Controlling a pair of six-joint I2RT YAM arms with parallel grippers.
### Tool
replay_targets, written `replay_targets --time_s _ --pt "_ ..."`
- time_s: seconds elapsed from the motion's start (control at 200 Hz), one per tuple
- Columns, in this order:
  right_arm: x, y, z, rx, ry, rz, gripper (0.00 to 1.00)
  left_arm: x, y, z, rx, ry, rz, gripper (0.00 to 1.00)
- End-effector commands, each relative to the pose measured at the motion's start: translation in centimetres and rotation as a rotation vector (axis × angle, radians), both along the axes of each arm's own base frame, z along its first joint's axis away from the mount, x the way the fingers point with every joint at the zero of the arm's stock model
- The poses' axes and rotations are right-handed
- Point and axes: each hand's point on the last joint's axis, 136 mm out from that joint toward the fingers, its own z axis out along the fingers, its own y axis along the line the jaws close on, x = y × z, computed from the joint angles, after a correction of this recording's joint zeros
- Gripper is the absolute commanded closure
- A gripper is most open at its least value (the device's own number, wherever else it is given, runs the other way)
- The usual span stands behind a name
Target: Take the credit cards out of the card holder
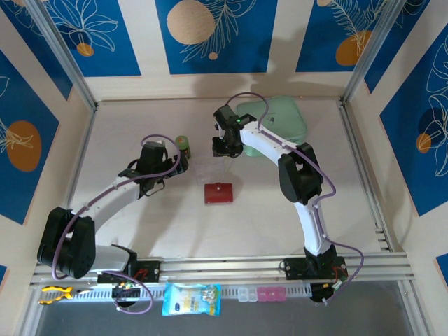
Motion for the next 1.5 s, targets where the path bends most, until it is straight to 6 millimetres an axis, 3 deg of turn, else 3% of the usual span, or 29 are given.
replay_targets --time_s 0.0,0.465,0.935,1.355,1.495 --pt "-0.8 0.0 -1.1 -0.029 0.042 0.008 0.78 -0.2 0.0 0.3 0.001 -0.002 0.006 0.08" --pt "-1.1 -0.3 -1.5 -0.065 0.052 0.0 0.88 0.1 -0.2 0.4 0.007 0.0 -0.01 0.08" --pt "-2.9 -7.5 -0.8 -0.18 0.049 -0.108 0.9 0.5 -1.0 0.2 0.001 0.015 -0.044 0.08" --pt "-9.2 -5.8 -1.0 -0.229 0.125 -0.067 0.91 0.6 -1.2 -0.2 -0.005 0.032 -0.042 0.08" --pt "-8.5 -6.3 -0.2 -0.217 0.106 -0.106 0.91 0.9 -1.4 -0.1 -0.003 0.035 -0.053 0.08"
